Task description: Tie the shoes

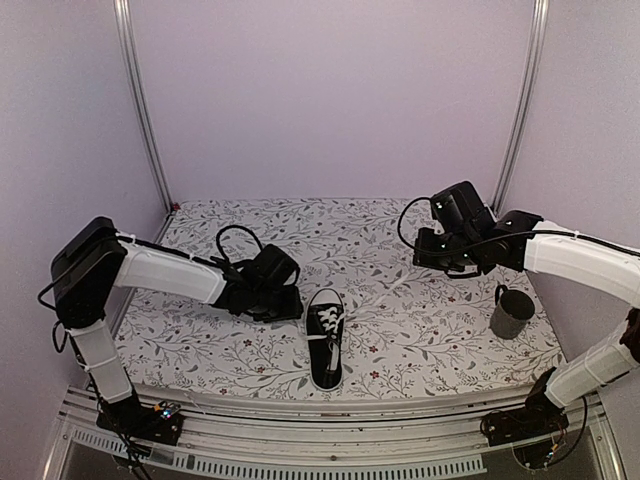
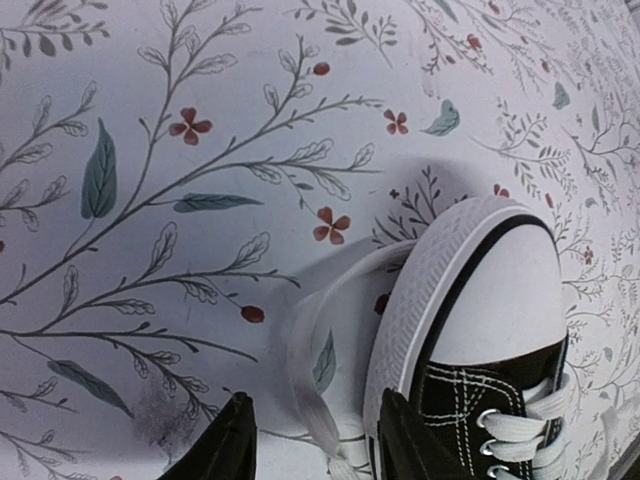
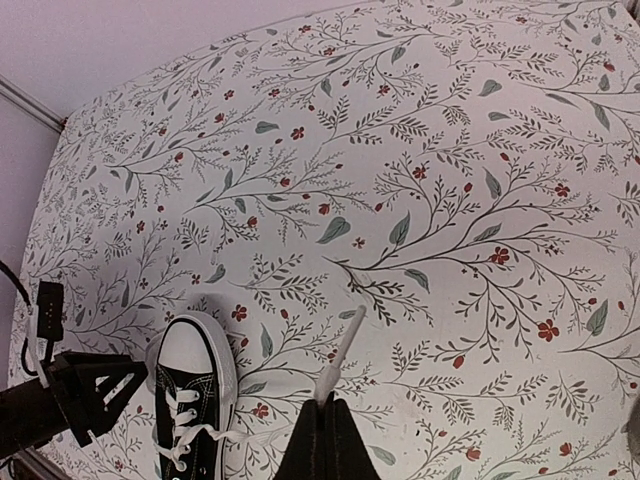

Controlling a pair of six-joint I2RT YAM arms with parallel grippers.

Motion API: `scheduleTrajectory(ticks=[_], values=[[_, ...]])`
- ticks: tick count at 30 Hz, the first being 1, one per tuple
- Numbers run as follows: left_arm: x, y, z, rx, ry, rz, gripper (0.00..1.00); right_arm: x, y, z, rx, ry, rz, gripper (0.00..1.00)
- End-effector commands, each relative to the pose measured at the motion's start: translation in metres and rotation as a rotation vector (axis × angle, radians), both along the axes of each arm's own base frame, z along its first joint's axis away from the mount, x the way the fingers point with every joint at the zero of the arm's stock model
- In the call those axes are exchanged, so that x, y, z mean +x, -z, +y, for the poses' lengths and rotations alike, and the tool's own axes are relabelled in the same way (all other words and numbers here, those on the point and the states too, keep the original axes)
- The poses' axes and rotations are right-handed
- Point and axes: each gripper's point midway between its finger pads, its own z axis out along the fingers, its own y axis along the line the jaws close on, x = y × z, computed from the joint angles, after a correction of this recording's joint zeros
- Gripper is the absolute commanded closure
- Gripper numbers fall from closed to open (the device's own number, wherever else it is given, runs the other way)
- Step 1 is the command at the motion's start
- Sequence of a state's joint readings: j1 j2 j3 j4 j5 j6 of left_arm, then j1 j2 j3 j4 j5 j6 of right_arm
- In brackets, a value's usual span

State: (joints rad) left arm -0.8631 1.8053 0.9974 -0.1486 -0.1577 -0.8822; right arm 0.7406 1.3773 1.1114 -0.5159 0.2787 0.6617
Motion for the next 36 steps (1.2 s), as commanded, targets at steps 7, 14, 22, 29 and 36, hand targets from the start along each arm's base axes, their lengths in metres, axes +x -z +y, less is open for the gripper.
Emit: scheduleTrajectory(ticks=[7,14,22,29,36], values=[[-0.007,0.028,-0.001,0.108,0.040,0.047,0.59,-0.002,-0.009,-0.001,0.011,0.001,-0.024,0.98],[-0.007,0.037,-0.005,0.087,0.056,0.063,0.76,-0.004,-0.011,-0.004,0.015,0.004,-0.028,0.98],[0.013,-0.005,-0.016,-0.028,0.088,-0.065,1.00,-0.005,-0.026,0.002,0.049,-0.029,-0.055,0.98],[0.009,-0.106,-0.043,-0.283,0.263,-0.337,1.00,-0.003,-0.057,0.029,0.123,-0.161,-0.117,0.98],[-0.016,-0.125,-0.071,-0.409,0.489,-0.372,1.00,-0.005,-0.065,0.070,0.220,-0.323,-0.137,0.98]])
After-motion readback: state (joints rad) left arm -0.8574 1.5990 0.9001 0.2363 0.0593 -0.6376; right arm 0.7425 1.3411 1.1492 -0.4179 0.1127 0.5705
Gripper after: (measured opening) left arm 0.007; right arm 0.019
